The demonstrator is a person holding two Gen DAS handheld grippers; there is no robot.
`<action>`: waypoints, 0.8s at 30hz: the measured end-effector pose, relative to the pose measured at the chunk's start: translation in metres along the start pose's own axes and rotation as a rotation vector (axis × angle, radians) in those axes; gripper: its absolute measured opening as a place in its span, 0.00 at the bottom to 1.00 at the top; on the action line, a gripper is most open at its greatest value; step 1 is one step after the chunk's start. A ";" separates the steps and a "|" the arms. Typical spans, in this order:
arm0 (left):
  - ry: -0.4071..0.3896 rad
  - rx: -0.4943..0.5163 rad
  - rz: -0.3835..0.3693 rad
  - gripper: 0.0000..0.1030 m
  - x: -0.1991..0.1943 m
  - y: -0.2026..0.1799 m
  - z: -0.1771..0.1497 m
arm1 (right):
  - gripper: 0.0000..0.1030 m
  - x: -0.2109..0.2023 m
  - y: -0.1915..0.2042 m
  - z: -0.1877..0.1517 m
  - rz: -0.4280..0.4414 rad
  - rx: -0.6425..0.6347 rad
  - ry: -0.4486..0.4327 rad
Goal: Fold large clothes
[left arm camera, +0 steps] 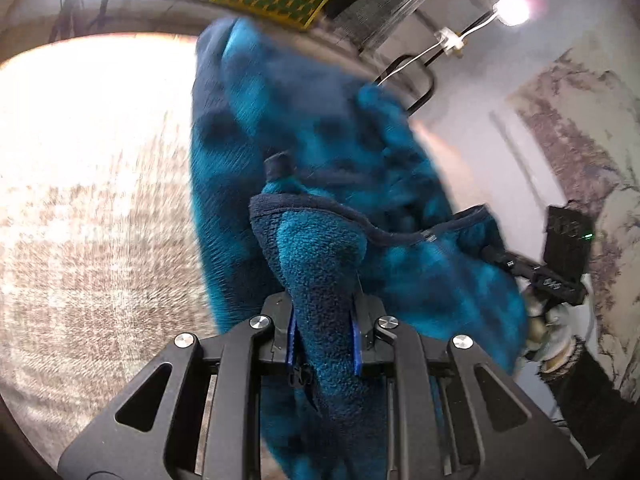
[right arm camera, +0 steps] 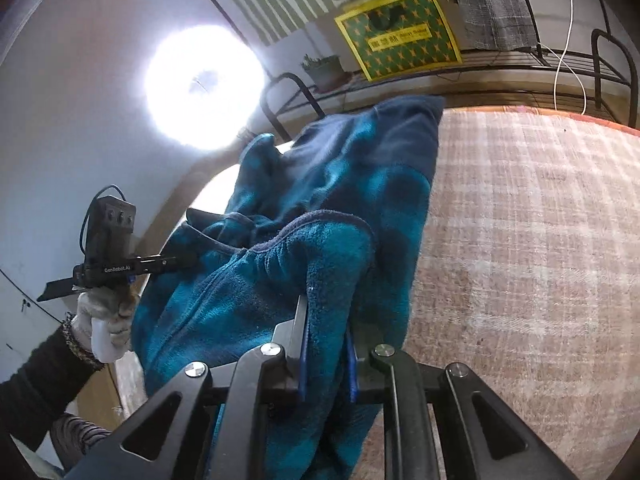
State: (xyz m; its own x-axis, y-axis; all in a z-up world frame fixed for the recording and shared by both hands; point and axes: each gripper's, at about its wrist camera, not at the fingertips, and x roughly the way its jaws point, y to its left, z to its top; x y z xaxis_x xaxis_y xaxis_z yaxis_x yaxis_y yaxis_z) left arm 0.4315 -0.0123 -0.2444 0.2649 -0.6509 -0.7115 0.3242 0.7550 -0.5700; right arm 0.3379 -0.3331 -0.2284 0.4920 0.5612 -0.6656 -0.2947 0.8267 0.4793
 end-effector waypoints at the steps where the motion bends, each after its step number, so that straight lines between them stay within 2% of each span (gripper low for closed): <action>1: 0.014 -0.013 0.002 0.26 0.007 0.006 -0.001 | 0.13 0.008 -0.002 -0.002 -0.024 -0.002 0.022; 4: -0.001 -0.028 -0.023 0.30 0.001 0.007 0.000 | 0.24 0.016 -0.004 -0.005 -0.052 -0.009 0.072; 7: -0.021 0.003 0.007 0.40 -0.014 0.005 0.006 | 0.38 0.004 -0.006 0.001 -0.017 -0.014 0.098; 9: -0.046 0.003 -0.014 0.52 -0.026 0.009 0.018 | 0.41 -0.014 -0.007 0.012 0.021 -0.028 0.059; 11: -0.067 0.016 -0.004 0.56 -0.030 0.013 0.034 | 0.49 -0.025 -0.011 0.025 0.033 -0.033 0.010; 13: -0.108 0.035 0.082 0.56 -0.031 0.016 0.055 | 0.49 -0.025 -0.021 0.046 0.003 -0.027 -0.027; 16: -0.153 -0.001 0.087 0.56 -0.032 0.031 0.086 | 0.49 -0.009 -0.035 0.074 -0.006 -0.002 -0.039; 18: -0.160 0.002 0.148 0.56 -0.024 0.038 0.108 | 0.49 0.004 -0.038 0.090 -0.015 -0.002 -0.035; 20: -0.159 0.013 0.176 0.56 -0.011 0.043 0.126 | 0.48 0.021 -0.041 0.104 -0.049 -0.005 -0.038; 21: -0.159 0.020 0.181 0.56 -0.005 0.045 0.131 | 0.45 0.027 -0.041 0.109 -0.050 -0.007 -0.036; 22: -0.159 0.038 0.187 0.56 0.003 0.045 0.137 | 0.39 0.036 -0.042 0.114 -0.053 -0.012 -0.034; 24: -0.145 0.068 0.199 0.55 0.022 0.042 0.146 | 0.34 0.057 -0.043 0.124 -0.068 -0.033 -0.017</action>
State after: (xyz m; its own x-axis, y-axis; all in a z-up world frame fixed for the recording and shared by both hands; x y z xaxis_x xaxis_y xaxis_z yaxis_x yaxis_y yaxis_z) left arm 0.5837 -0.0065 -0.2240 0.4556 -0.4979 -0.7379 0.3117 0.8657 -0.3917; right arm 0.4804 -0.3416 -0.2156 0.5255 0.5031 -0.6861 -0.2867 0.8640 0.4140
